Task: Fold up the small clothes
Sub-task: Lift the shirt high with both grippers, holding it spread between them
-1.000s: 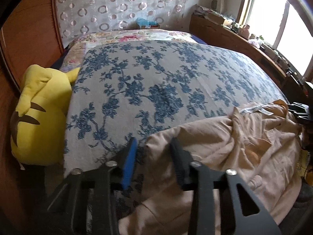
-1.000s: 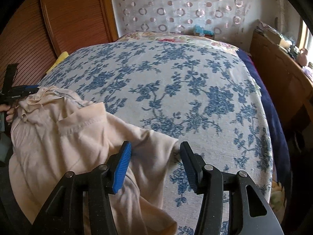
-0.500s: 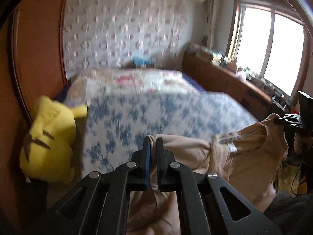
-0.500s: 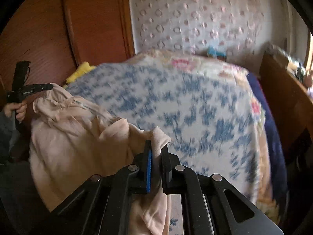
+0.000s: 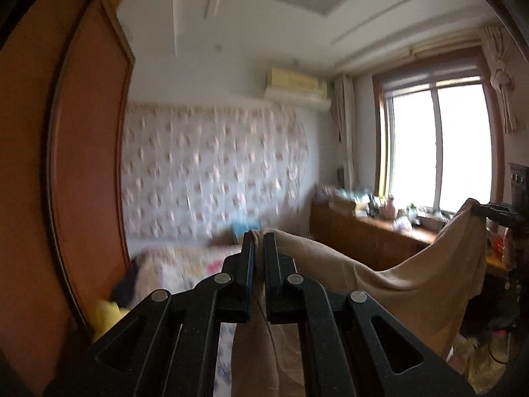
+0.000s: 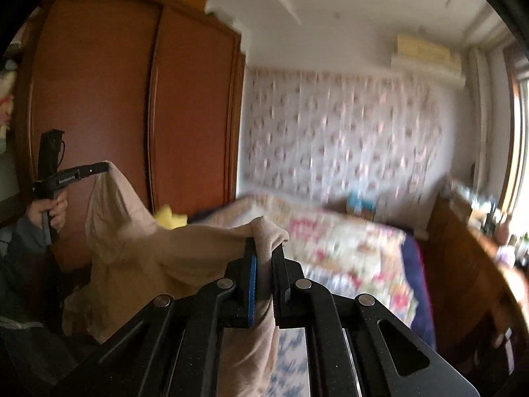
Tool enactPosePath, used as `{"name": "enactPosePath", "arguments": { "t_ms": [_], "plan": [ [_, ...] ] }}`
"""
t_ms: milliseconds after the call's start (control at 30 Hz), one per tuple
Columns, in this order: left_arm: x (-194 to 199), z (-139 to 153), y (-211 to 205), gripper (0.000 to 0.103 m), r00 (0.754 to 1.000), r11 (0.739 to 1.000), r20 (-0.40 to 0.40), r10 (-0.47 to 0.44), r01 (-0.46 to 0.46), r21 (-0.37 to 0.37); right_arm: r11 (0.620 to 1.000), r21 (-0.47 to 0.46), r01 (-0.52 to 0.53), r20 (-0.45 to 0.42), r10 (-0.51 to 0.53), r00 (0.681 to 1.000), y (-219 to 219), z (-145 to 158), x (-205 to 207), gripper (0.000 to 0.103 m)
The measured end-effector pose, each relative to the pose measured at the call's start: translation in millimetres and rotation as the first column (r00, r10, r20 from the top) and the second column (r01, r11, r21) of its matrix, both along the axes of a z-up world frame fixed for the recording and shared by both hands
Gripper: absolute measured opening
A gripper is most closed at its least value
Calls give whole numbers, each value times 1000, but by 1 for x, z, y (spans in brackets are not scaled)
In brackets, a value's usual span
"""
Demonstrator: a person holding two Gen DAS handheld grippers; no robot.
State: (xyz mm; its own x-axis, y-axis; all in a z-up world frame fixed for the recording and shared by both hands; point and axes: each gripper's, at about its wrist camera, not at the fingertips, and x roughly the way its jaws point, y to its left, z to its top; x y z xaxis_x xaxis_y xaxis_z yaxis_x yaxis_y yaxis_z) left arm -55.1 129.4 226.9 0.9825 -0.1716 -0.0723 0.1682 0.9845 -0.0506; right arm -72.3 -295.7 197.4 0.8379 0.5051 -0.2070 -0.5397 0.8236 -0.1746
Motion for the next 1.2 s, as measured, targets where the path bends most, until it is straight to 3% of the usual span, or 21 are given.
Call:
{"name": "enactPosePath", "arguments": {
  "t_ms": [133,367,500,667,800,1000,1200],
  "plan": [
    [-8,37,6,6,996,998,75,42,-45,36,1000,5,14,120,-14,993,-4,51,-26,7],
    [-22,92,20,5,978,989,181,107,-123,77,996,-22,92,251,-83,964,-5,121,-51,7],
    [-34,101,17,5,968,986,223,112,-136,95,993,-17,117,294,-107,950,-4,143,-69,7],
    [-37,90,18,5,969,987,226,98,-123,100,991,-16,131,313,-120,942,-1,133,-80,7],
    [-43,96,15,6,967,988,238,96,-121,96,988,-32,148,312,-131,941,17,113,-61,7],
    [-37,101,6,6,968,988,235,90,-116,100,985,-38,168,322,-147,935,18,124,-77,7],
    [-6,83,2,6,982,985,167,93,-115,128,981,-60,186,294,-160,942,19,112,-60,7]
  ]
}}
